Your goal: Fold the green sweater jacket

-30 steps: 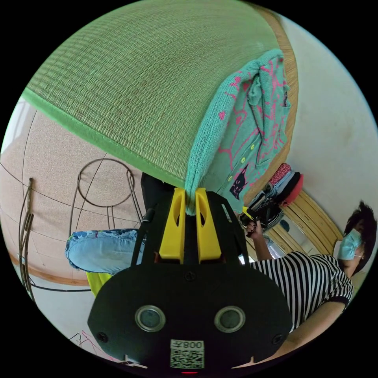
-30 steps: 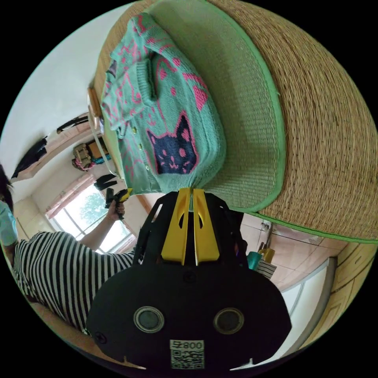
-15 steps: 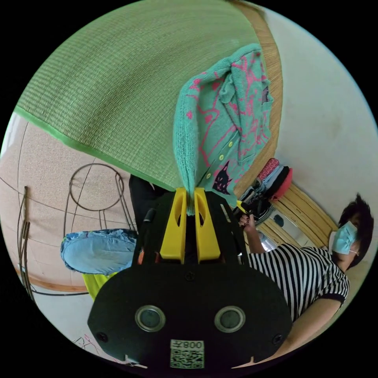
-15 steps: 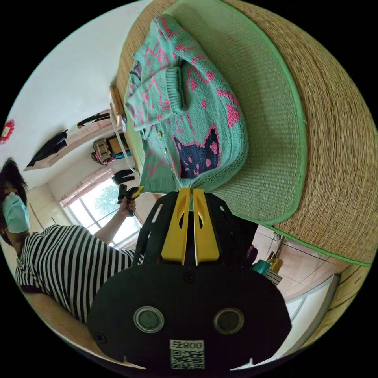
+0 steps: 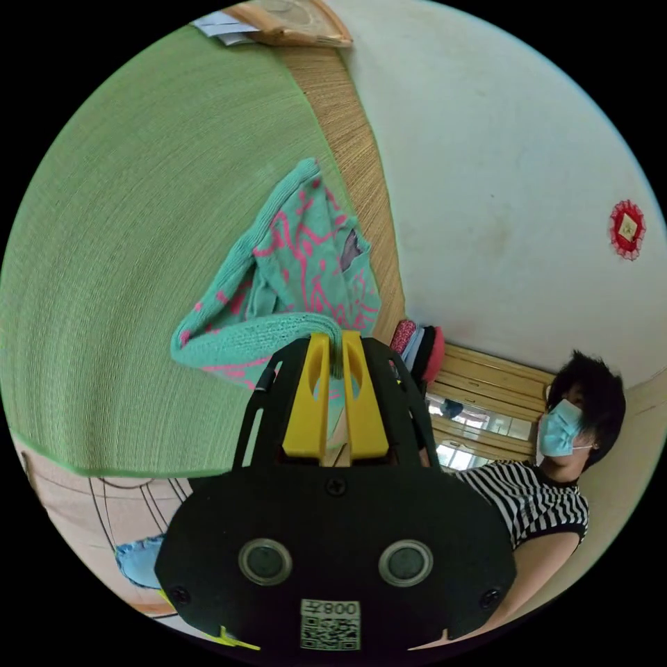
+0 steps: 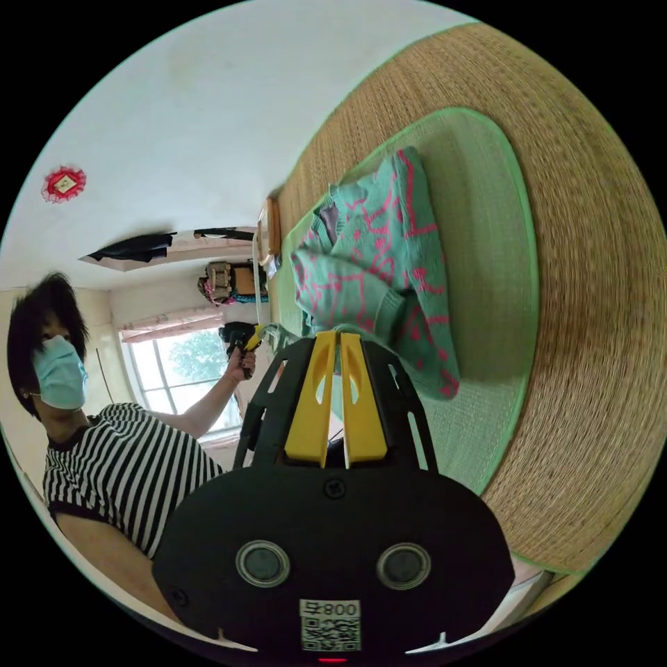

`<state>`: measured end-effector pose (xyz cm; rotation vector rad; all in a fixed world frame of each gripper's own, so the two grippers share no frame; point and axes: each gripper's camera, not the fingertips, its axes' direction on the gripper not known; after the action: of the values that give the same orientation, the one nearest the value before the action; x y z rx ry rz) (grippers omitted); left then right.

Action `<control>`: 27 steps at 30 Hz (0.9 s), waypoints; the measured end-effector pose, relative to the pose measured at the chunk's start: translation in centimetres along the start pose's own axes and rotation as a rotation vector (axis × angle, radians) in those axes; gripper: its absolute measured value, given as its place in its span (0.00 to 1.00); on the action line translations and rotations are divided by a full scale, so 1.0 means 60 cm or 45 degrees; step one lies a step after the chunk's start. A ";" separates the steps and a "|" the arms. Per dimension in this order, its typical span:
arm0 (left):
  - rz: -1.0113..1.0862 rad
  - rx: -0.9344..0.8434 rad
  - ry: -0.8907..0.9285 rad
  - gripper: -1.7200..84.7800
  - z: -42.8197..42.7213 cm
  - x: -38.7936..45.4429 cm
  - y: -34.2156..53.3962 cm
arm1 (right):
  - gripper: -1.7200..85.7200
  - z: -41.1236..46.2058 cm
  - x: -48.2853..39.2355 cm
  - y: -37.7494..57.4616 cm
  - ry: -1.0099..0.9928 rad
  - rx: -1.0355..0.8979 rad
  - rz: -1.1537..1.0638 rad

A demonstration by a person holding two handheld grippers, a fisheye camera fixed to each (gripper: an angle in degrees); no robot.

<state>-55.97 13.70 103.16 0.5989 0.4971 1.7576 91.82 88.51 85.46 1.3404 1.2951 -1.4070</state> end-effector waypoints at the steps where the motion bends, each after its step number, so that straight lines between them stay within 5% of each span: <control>1: 0.009 -0.001 -0.005 0.06 0.009 0.008 -0.020 | 0.03 -0.002 -0.005 -0.010 -0.001 0.002 -0.011; 16: 0.107 0.026 -0.086 0.06 0.090 0.085 -0.162 | 0.03 -0.012 -0.098 -0.200 0.142 -0.080 -0.103; 27: -0.067 0.241 -0.103 0.08 0.168 0.041 -0.183 | 0.03 0.003 -0.088 -0.254 0.066 -0.083 0.164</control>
<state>-41.96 19.14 104.66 0.7795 0.6214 1.6411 77.65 90.42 92.94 1.3987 1.2543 -1.2399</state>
